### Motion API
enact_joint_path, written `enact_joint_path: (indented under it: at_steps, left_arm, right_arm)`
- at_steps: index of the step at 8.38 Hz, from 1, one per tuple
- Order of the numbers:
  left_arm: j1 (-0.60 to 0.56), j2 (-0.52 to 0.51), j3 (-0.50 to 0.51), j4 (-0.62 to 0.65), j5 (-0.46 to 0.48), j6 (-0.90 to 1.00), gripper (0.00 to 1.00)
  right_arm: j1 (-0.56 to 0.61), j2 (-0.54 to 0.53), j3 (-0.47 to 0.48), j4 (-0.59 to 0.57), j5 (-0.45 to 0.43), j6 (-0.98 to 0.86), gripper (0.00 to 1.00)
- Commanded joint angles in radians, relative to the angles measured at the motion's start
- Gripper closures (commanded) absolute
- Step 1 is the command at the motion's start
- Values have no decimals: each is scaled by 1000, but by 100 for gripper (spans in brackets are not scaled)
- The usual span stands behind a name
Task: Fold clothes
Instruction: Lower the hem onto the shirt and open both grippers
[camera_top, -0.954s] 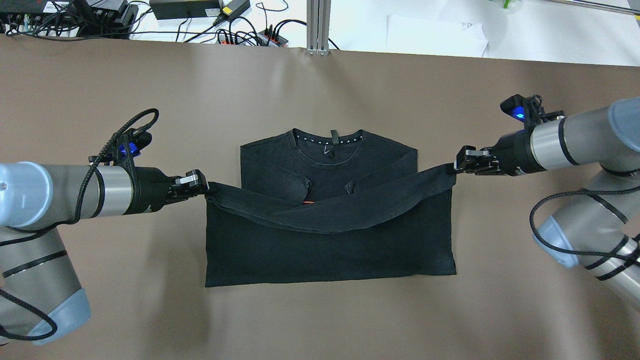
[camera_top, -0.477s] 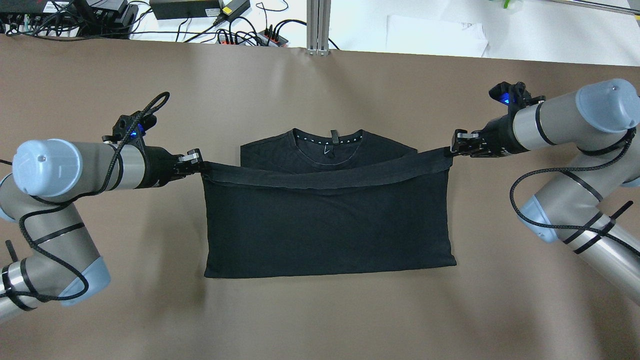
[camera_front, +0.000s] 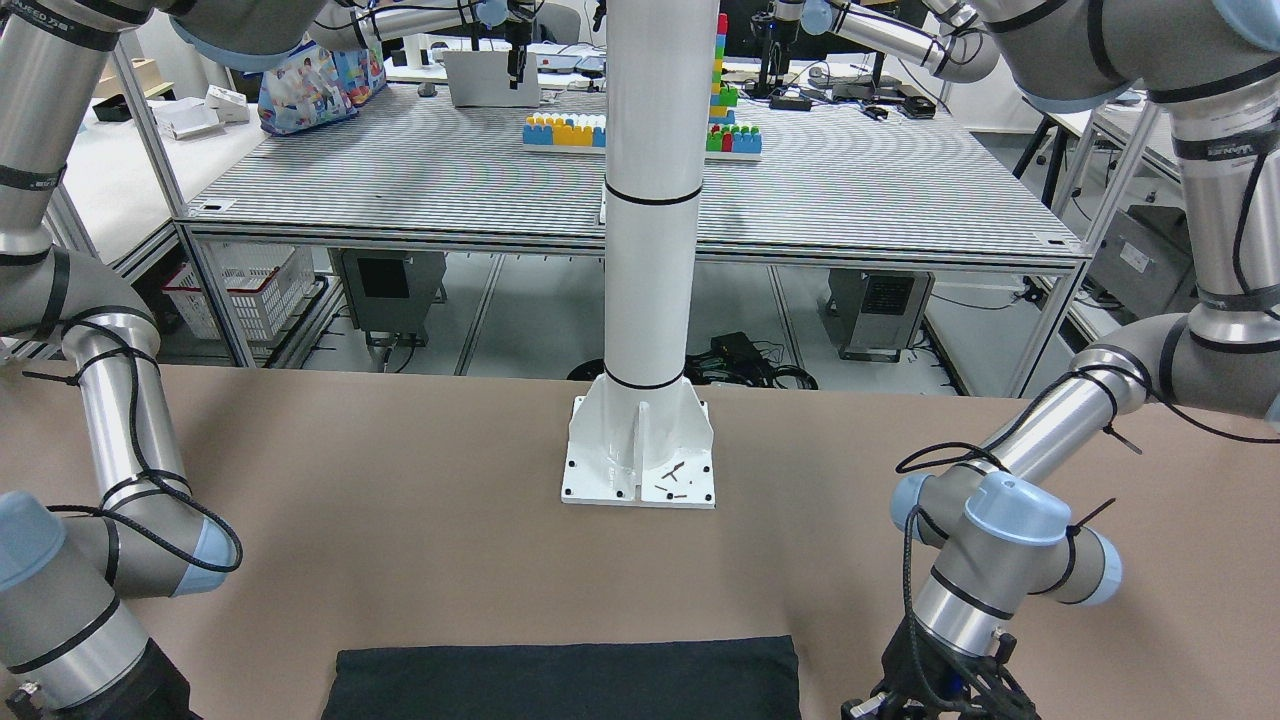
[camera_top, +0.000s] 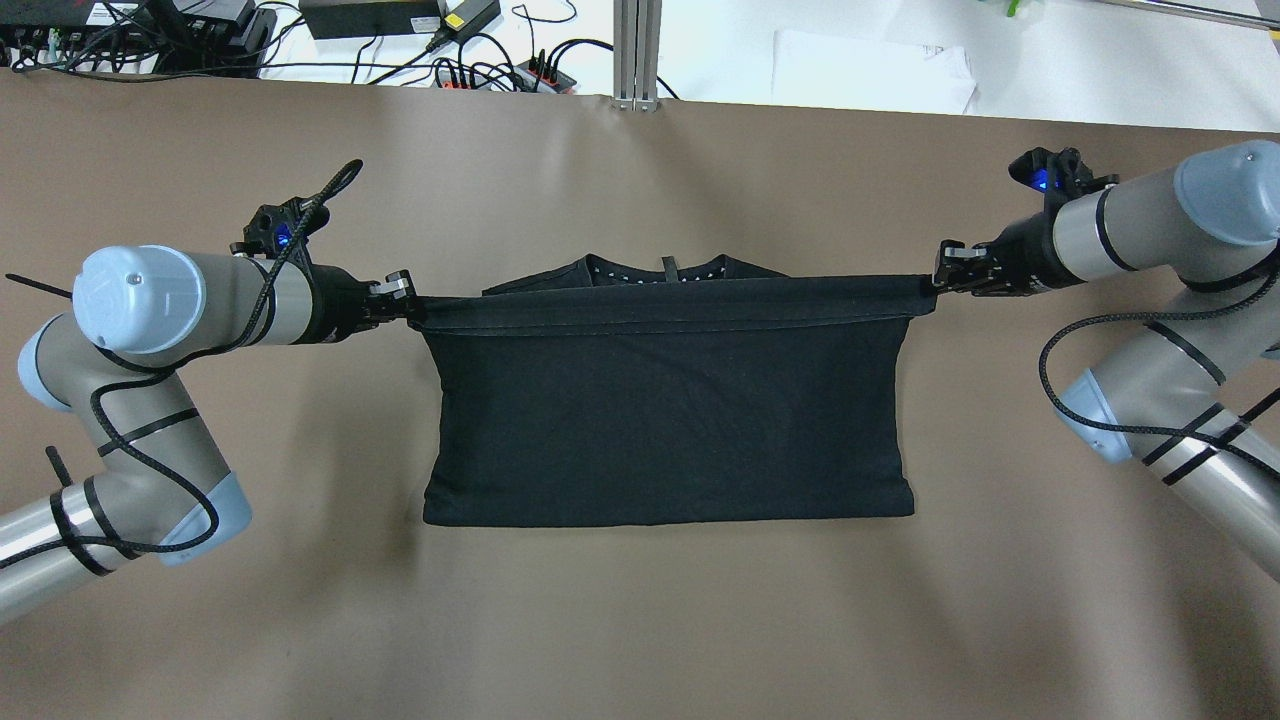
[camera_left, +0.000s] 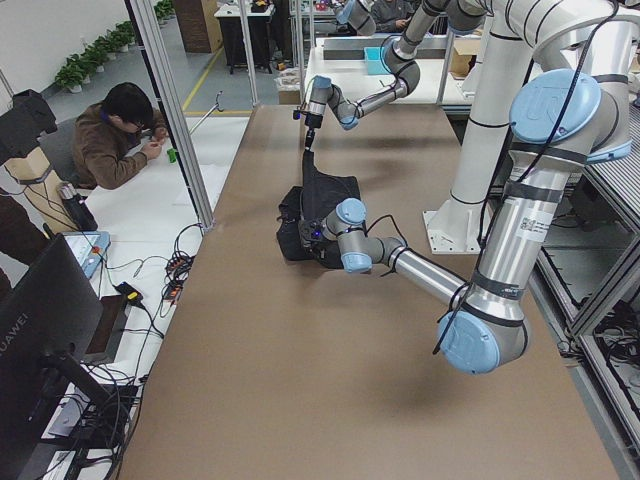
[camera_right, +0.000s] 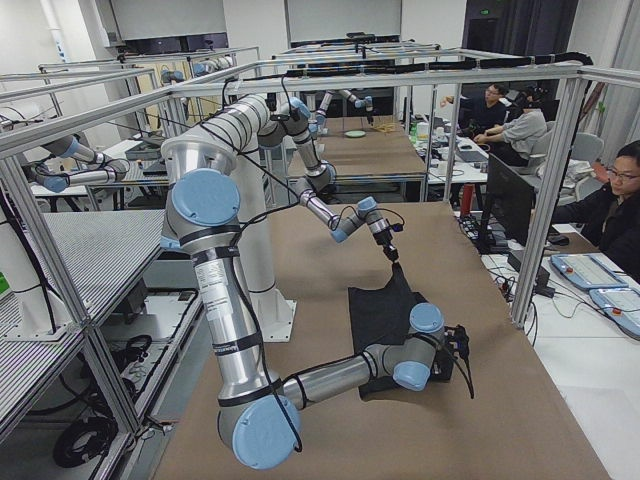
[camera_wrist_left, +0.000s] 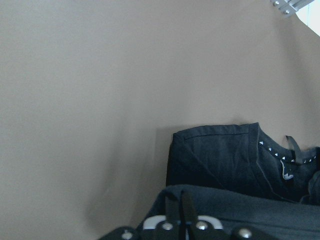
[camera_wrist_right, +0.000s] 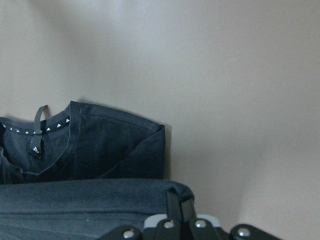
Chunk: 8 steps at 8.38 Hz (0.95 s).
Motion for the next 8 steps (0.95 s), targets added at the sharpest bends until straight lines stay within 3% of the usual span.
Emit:
enact_joint_path:
  at_steps: [1, 6, 7, 8]
  left_arm:
    - [-10, -27, 5, 1, -7, -1, 100]
    - [2, -50, -30, 3, -7, -21, 100]
    - [2, -49, -38, 3, -5, -23, 100]
    - [3, -50, -38, 2, 7, -21, 44]
  right_arm:
    - [1, 49, -21, -7, 0, 12, 100]
    - [-5, 101, -29, -7, 6, 69, 99]
    - [-6, 101, -29, -5, 6, 67, 52]
    - [-8, 109, -29, -7, 4, 69, 15]
